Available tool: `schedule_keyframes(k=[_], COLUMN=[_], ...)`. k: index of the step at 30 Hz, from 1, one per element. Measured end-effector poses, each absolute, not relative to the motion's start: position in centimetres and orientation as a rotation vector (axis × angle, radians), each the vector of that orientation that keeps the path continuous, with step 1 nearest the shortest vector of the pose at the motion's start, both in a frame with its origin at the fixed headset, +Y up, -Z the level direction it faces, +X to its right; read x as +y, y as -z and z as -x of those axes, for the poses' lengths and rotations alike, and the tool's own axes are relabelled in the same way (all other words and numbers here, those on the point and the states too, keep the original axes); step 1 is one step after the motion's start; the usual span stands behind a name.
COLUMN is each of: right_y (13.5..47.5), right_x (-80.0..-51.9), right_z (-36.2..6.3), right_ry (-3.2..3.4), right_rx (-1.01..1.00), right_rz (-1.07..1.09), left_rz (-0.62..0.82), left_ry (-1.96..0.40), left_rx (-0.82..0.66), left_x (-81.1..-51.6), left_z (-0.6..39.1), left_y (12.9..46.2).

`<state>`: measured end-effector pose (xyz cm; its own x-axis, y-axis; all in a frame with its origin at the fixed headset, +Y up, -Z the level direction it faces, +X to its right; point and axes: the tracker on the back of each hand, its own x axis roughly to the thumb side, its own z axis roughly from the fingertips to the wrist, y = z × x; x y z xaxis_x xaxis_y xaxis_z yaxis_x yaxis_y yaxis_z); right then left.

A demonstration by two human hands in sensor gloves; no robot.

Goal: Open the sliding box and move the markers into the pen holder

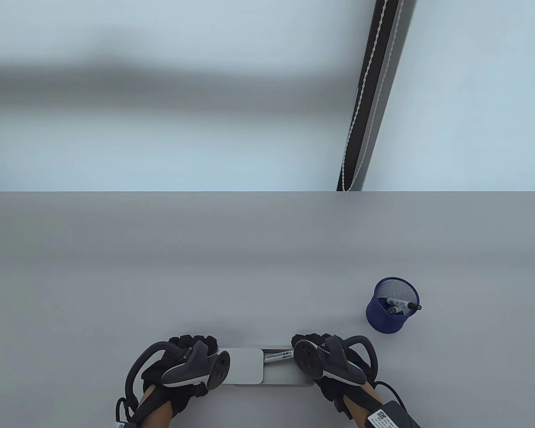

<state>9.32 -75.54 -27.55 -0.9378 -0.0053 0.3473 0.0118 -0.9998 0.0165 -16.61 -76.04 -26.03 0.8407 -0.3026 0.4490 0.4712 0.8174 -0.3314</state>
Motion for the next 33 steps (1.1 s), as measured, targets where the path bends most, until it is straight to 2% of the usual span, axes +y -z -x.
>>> schedule_keyframes(k=[11,26,29,33], right_y=[27.7,28.1,28.1,27.5], right_x=[-74.6,-70.8,-69.6,-67.2], right_z=[-10.4,-14.0,-14.9,-16.0], right_ry=[3.132,3.442,3.505,3.600], right_rx=[-0.004,-0.029,0.022,0.231], right_rz=[0.500,0.597,0.625,0.640], left_rz=[0.445,0.444,0.444,0.444], left_ry=[0.432,0.433,0.433,0.433], left_rx=[-0.393,-0.393,-0.393,-0.393], left_x=[-76.0,-76.0,-76.0,-76.0], left_z=[16.5,16.5,16.5,16.5], left_y=[26.0,25.9,25.9,25.9])
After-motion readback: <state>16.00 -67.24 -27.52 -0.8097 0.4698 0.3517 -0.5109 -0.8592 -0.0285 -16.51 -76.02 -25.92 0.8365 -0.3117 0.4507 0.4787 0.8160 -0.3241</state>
